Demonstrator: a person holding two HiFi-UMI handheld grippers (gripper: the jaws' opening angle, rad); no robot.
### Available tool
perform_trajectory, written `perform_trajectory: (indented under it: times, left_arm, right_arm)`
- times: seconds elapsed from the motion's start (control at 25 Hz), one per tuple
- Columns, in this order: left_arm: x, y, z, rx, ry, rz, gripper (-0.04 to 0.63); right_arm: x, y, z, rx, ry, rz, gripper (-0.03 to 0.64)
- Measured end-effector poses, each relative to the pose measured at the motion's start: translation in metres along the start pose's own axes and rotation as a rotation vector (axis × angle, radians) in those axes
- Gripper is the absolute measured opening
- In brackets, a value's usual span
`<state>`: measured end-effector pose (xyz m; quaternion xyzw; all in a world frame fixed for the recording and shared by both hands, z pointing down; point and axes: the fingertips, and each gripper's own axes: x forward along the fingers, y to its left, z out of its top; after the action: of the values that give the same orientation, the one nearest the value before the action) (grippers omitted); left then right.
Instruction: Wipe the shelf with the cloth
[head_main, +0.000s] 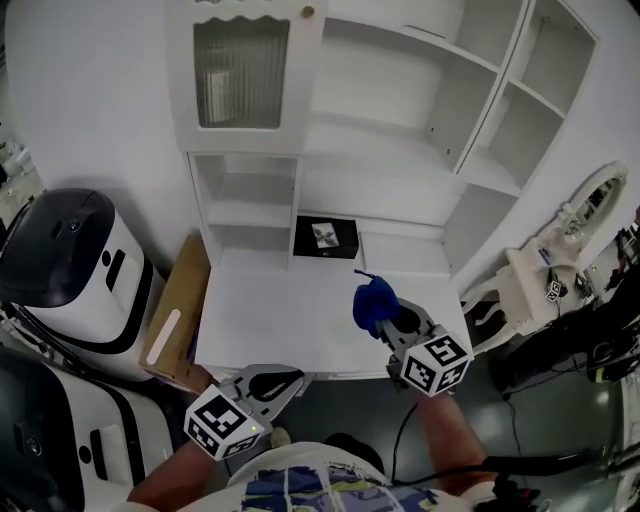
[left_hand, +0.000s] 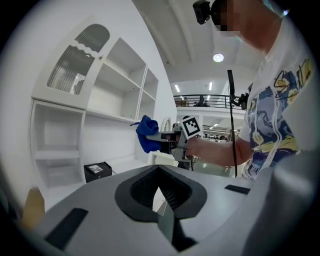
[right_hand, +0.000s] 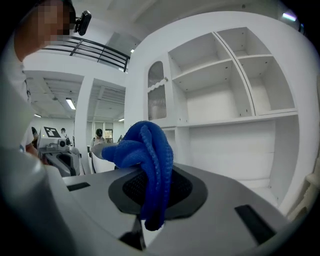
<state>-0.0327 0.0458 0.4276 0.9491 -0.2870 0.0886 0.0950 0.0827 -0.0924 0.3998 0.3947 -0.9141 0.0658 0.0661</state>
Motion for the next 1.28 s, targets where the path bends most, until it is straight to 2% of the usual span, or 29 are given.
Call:
perform_trajectory:
  times: [0.2,0.36,0.64,0.8,1.04,1.16,1.28]
  left_arm:
    - [-0.007,0.02,0.01,0.002,-0.03,0.047,0.003]
    - [-0.014,0.042,0.017,-0.016,-0.056,0.133,0.003]
    - [-0.019,0.054,0.029,-0.032,-0.09,0.276,0.003]
    - [-0.026,0.067,0.022,-0.07,-0.085,0.371,0.003]
    - [-0.031,0.08,0.02,-0.111,-0.076,0.474,0.003]
    - [-0.027,0.086,0.018,-0.131,-0.069,0.498,0.003]
    - [-0.016,0.088,0.019,-0.124,-0.058,0.488,0.003]
  right_arm:
    - [0.059,-0.025,0.045,-0.033,-0.05,0.017,0.067]
    - [0.111,-0.039,0.082,-0.041,-0.104,0.054,0.067]
    - [0.196,-0.054,0.125,-0.015,-0.179,0.149,0.067]
    - [0.242,-0.064,0.133,0.039,-0.199,0.177,0.067]
    - [0.283,-0.081,0.138,0.123,-0.201,0.223,0.067]
    - [0.293,-0.084,0.133,0.147,-0.188,0.25,0.067]
    - [0.294,-0.089,0.132,0.155,-0.186,0.262,0.067]
